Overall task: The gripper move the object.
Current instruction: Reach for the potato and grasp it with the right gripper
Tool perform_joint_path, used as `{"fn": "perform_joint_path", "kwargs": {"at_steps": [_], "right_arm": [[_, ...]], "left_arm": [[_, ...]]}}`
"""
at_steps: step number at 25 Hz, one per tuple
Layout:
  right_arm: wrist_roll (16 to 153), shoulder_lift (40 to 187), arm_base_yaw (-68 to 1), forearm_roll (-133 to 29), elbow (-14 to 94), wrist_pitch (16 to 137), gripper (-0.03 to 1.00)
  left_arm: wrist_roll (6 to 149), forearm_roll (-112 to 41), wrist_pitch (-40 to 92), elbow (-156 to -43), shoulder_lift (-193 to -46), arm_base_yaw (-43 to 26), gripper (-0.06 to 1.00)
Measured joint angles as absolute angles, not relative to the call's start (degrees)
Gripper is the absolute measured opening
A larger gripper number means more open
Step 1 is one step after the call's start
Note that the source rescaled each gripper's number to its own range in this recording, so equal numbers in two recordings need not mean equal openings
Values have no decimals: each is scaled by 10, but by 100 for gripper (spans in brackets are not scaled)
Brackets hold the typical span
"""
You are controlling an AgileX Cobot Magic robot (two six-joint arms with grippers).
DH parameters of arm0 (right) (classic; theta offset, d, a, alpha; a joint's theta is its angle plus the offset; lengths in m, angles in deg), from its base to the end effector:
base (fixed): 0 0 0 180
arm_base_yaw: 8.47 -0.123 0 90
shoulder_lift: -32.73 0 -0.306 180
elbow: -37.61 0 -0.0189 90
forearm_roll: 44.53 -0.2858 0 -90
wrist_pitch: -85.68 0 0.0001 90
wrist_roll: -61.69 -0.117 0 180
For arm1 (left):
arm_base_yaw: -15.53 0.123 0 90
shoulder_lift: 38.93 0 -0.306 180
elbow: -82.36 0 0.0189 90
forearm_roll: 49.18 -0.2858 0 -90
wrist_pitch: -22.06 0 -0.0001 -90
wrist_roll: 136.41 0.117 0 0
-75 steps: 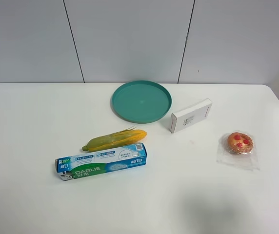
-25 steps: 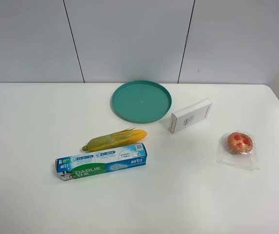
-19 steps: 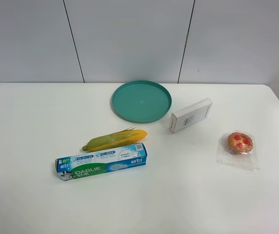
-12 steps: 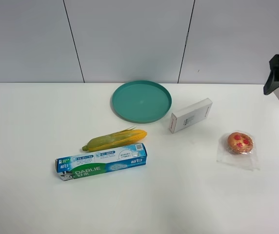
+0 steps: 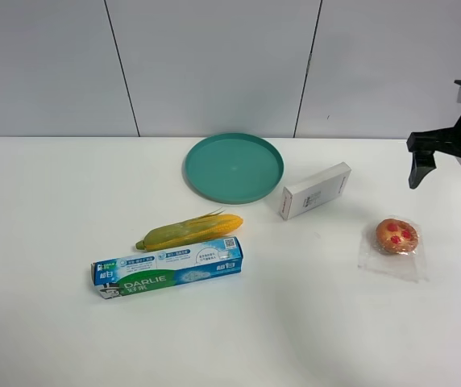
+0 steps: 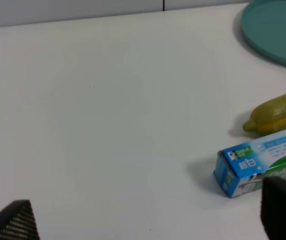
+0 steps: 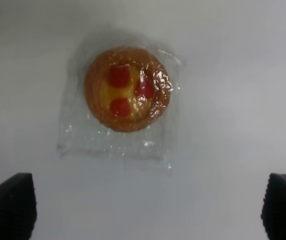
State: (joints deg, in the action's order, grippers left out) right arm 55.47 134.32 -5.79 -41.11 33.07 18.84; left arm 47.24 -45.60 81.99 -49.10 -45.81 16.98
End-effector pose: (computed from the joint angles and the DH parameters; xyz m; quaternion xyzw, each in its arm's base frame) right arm 0.3549 -0.0230 0.2456 0.0674 0.9954 -0.0262 0.0621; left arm 0.0265 -0.0057 0.2874 0.0174 0.8444 -0.0074 0.5353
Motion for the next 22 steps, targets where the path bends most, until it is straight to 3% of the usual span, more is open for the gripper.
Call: {"fn": "perform_joint_path", "kwargs": {"at_steps": [22], "right_arm": [[568,1515,-60,-445,331,315,78]], "left_arm": [[472,-456,820,-491,-458,170,100]]}}
